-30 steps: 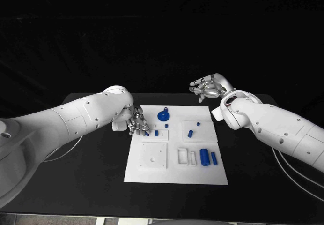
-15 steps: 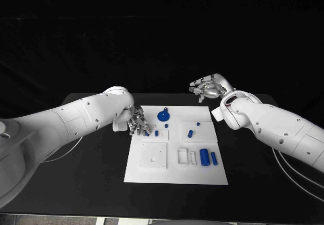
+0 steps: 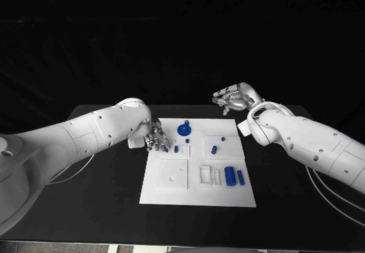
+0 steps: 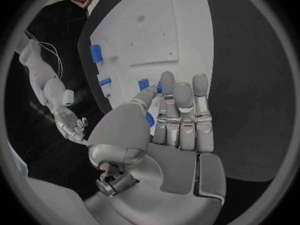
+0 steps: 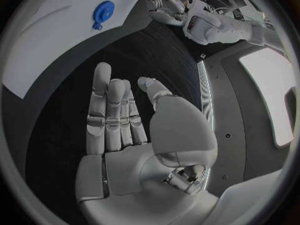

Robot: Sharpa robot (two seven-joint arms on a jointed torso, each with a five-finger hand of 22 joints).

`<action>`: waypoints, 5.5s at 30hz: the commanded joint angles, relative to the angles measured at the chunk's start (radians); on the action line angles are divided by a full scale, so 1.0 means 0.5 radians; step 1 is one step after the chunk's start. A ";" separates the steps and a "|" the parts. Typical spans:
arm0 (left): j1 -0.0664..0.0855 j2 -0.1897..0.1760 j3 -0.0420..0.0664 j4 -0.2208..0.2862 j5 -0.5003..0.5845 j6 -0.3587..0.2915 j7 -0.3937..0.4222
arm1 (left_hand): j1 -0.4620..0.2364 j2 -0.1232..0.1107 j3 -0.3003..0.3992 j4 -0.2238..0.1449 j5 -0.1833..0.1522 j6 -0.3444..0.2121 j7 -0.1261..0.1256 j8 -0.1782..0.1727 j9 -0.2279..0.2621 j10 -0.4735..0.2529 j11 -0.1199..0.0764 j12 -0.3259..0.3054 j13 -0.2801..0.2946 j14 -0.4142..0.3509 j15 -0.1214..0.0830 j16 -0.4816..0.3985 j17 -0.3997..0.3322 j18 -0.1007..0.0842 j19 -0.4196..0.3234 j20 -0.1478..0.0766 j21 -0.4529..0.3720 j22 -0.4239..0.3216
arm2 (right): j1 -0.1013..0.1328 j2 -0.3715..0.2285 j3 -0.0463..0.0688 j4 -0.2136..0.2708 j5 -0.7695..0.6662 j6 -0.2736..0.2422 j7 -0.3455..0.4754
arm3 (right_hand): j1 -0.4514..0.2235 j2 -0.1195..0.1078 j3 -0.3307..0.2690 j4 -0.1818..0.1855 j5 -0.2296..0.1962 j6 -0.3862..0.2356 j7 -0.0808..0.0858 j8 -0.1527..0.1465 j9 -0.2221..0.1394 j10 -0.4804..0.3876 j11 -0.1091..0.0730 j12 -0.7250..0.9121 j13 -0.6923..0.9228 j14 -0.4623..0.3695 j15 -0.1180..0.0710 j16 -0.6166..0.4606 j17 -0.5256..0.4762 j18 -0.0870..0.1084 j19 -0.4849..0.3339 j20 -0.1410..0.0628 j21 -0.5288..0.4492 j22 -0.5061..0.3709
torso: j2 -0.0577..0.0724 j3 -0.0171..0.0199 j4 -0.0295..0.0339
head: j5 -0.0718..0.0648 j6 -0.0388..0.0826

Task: Assemble the parts on the task board

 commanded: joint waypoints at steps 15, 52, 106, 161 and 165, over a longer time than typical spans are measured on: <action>0.001 -0.004 0.002 -0.016 0.019 0.004 -0.011 | 0.011 -0.071 0.026 0.005 -0.238 0.036 -0.022 -0.014 -0.075 0.050 -0.010 0.021 0.015 -0.004 -0.017 0.018 -0.007 -0.032 0.039 0.001 -0.066 0.026 | -0.001 -0.001 0.001 0.001 -0.017 0.021 0.014 | -0.019 -0.009 0.012 -0.005 0.012 -0.007 0.005 -0.009 -0.003 -0.004 0.000 -0.004 -0.003 -0.011 0.001 0.004 0.001 0.023 0.050 0.008 0.002 0.002 | 0.000 -0.0024 0.002 | -0.004 0.000; 0.020 -0.297 0.138 0.316 0.073 -0.759 0.282 | 0.247 0.061 -0.546 0.097 -0.310 -0.111 0.068 0.025 -0.171 -0.293 0.109 -0.357 -0.272 -0.294 0.123 -0.451 -0.280 -0.041 -0.150 0.127 -0.465 -0.257 | -0.001 -0.027 0.001 -0.006 -0.017 0.009 0.017 | -0.018 -0.009 0.015 -0.008 0.010 -0.029 0.010 -0.010 -0.003 -0.004 0.002 -0.006 -0.004 -0.011 0.002 0.002 -0.001 0.024 0.052 0.009 -0.003 0.003 | -0.002 -0.0029 0.007 | -0.031 0.039; -0.162 -0.007 -0.005 0.218 -1.027 -1.097 1.116 | 0.380 -0.156 -0.028 -0.256 -0.380 -0.287 0.136 -0.031 -0.333 -0.675 0.258 -0.823 -0.571 -0.002 0.134 -0.255 -0.363 0.123 0.025 0.151 -0.253 0.038 | -0.001 0.022 0.001 -0.004 0.050 -0.053 0.063 | -0.013 -0.013 0.079 -0.083 0.025 -0.057 0.030 -0.010 -0.003 -0.014 0.035 -0.201 -0.353 -0.088 0.036 -0.156 -0.241 0.017 0.036 0.041 -0.196 -0.277 | 0.039 0.0060 -0.046 | -0.015 0.167; -0.210 0.070 -0.009 0.044 -1.001 -1.003 1.108 | 0.373 -0.138 0.099 -0.177 -0.414 -0.347 0.104 -0.029 -0.336 -0.638 0.216 -0.824 -0.571 0.001 0.098 -0.079 -0.386 0.102 0.002 0.121 -0.094 0.039 | -0.001 0.014 0.001 0.021 0.050 -0.040 0.057 | -0.013 -0.013 0.081 -0.085 0.029 -0.052 0.029 -0.009 -0.003 -0.012 0.034 -0.193 -0.361 -0.086 0.034 -0.148 -0.246 0.017 0.036 0.040 -0.186 -0.283 | 0.036 0.0074 -0.044 | -0.053 0.138; -0.212 0.071 -0.010 0.036 -1.000 -0.985 1.105 | 0.375 -0.122 0.110 -0.170 -0.415 -0.294 0.116 -0.029 -0.335 -0.586 0.213 -0.823 -0.571 0.004 0.099 -0.070 -0.385 0.103 0.003 0.120 -0.087 0.041 | -0.001 0.016 0.001 0.020 0.050 -0.038 0.057 | -0.013 -0.013 0.082 -0.084 0.029 -0.049 0.028 -0.009 -0.003 -0.012 0.033 -0.191 -0.362 -0.087 0.034 -0.146 -0.246 0.017 0.035 0.039 -0.183 -0.284 | 0.037 0.0080 -0.041 | -0.055 0.136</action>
